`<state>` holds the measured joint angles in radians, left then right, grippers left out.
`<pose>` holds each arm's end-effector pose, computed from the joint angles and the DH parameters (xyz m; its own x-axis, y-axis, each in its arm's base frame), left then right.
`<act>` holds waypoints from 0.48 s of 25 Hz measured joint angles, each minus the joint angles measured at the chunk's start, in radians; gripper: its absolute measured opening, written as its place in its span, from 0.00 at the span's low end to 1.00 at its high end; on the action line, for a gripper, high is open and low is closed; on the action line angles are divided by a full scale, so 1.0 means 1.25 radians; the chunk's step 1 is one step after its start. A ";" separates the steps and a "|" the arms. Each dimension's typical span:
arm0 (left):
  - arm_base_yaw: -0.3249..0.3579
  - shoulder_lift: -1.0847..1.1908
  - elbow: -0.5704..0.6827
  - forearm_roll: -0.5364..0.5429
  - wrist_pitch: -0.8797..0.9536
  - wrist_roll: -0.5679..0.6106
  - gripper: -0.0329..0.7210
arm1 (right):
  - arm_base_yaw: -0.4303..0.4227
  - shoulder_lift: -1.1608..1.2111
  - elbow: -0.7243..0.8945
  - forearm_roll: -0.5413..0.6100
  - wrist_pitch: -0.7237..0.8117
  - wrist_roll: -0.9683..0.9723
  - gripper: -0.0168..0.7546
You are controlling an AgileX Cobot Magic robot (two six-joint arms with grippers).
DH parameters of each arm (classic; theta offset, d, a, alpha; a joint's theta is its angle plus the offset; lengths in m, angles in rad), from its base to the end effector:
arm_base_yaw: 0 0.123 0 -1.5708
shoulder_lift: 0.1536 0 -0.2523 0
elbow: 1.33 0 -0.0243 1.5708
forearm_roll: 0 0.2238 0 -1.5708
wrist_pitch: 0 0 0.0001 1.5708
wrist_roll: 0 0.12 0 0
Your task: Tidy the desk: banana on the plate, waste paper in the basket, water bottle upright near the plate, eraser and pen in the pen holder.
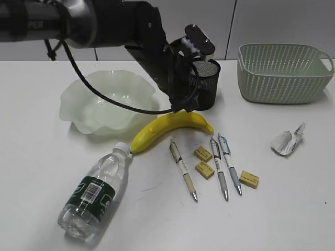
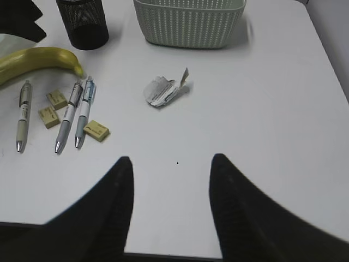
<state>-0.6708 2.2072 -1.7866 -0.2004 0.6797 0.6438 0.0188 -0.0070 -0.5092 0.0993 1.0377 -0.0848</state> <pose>0.3530 -0.2993 0.1499 -0.2704 0.8074 -0.5244 0.9007 0.4045 0.1584 0.0292 0.0108 0.2567 -0.4152 -0.0419 -0.9088 -0.1105 0.9939 0.0047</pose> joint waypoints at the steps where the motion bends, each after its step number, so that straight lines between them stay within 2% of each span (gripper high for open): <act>1: 0.000 0.020 -0.014 0.012 0.000 -0.004 0.62 | 0.000 0.000 0.000 0.000 0.000 0.000 0.50; 12: 0.000 0.122 -0.029 0.059 -0.009 -0.013 0.67 | 0.000 0.000 0.000 0.000 0.000 0.000 0.50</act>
<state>-0.6708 2.3599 -1.8231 -0.1266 0.6679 0.6279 0.0188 -0.0070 -0.5092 0.0993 1.0377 -0.0848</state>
